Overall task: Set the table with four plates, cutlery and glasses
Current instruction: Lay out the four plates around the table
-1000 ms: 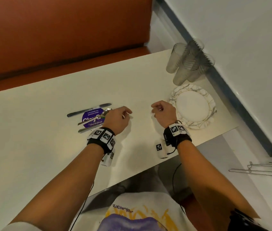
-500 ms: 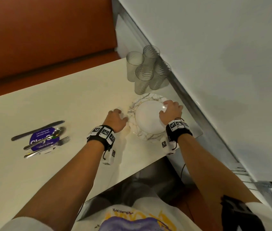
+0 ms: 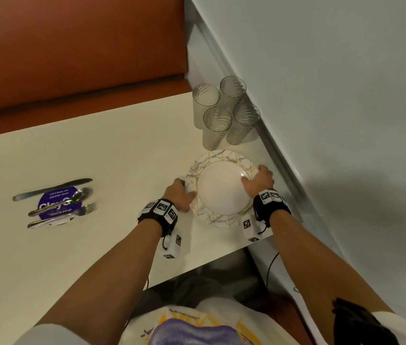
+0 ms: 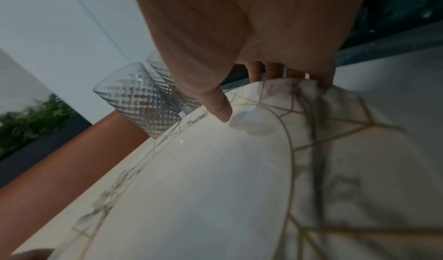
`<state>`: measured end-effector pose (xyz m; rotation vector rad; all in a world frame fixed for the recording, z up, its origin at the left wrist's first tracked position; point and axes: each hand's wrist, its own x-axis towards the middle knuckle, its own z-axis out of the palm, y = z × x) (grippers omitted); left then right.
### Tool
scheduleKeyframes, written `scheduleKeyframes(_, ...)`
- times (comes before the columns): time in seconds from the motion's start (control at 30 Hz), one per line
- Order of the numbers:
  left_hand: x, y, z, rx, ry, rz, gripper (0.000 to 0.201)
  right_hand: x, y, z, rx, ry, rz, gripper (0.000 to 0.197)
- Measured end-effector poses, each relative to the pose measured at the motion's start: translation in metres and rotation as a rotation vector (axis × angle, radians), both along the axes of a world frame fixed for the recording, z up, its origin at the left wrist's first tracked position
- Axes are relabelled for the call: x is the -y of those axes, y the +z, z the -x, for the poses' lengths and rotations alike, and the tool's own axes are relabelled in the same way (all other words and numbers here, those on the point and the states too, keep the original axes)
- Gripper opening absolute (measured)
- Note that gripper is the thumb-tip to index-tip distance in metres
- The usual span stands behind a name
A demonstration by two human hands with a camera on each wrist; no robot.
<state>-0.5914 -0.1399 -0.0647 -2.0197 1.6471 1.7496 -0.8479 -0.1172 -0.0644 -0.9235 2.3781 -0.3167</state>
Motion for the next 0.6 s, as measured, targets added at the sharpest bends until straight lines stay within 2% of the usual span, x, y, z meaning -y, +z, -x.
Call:
scheduleKeyframes(0.17,-0.002,0.005,-0.035,-0.144,0.277,0.017,0.040,0.002,0.001,-0.030,0.108,0.036,-0.080,0.077)
scheduleKeyframes(0.27,-0.003,0.010,-0.071,-0.206,0.412,0.067,0.044,0.004,0.004,-0.066,0.198,0.062,-0.022,0.073)
scheduleKeyframes(0.43,-0.004,0.024,-0.144,-0.237,0.646,0.213,0.047,0.017,0.018,-0.139,0.357,0.227,0.001,0.073)
scheduleKeyframes(0.57,-0.007,0.036,-0.213,-0.350,0.953,0.166,0.036,0.028,0.033,-0.206,0.428,0.316,0.031,0.069)
scheduleKeyframes(0.6,-0.005,0.033,-0.234,-0.367,1.020,0.136,0.042,0.031,0.036,-0.223,0.444,0.328,0.044,0.068)
